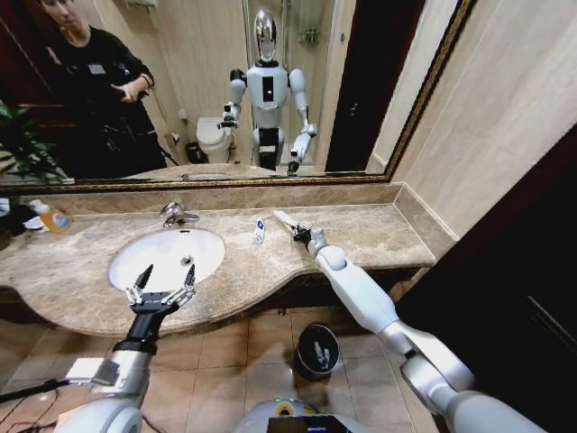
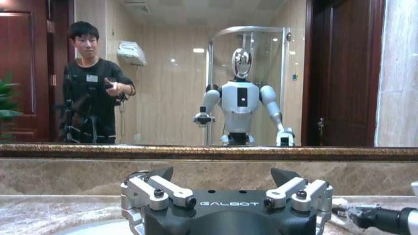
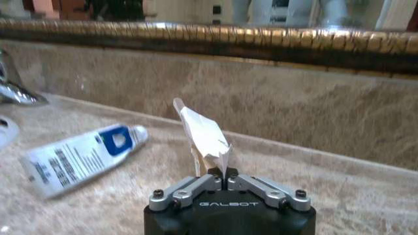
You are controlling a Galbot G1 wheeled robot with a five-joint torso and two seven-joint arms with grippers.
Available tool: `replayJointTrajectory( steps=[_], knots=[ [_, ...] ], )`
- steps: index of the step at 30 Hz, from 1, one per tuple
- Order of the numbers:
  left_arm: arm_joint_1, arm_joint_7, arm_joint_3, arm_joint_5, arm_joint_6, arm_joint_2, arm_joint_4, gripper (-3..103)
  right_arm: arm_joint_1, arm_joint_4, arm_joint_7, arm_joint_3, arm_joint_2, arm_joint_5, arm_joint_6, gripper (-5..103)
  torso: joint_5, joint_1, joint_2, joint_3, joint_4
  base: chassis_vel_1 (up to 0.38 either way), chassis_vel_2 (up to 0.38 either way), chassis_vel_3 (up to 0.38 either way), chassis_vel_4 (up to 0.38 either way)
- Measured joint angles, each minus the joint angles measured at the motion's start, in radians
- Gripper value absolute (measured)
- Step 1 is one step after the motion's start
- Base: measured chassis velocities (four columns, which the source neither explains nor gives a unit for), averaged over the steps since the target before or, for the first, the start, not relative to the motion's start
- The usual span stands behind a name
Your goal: Pick up the trash from the sink and place it in the trash bin.
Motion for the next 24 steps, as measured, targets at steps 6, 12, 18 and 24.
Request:
replayJointTrajectory(
  steps=[6,12,18,24],
  knots=[
    [0.0,0.0,0.0,0.0,0.0,0.0,0.0,100,-0.073,0.193,0.02,0.046,-0.052,0.029,-0.021,0,0.0,0.0,0.0,0.0,0.0001,0.0,0.0,0.0,0.0],
    [0.0,0.0,0.0,0.0,0.0,0.0,0.0,100,-0.204,0.423,0.021,0.141,-0.126,0.057,-0.051,0,-0.0001,0.0,0.0,0.0,0.0,0.0,0.0,0.0,0.0],
    [0.0,0.0,0.0,0.0,0.0,0.0,0.0,100,-0.453,0.662,0.009,0.235,-0.185,0.078,-0.062,0,0.0004,0.0,0.0,0.0,-0.0003,0.0,0.0,0.0,0.0],
    [0.0,0.0,0.0,0.0,0.0,0.0,0.0,100,-0.663,0.804,-0.026,0.323,-0.182,0.05,-0.046,0,0.0001,0.0,0.0,0.0,-0.0001,0.0,0.0,0.0,0.0]
  ],
)
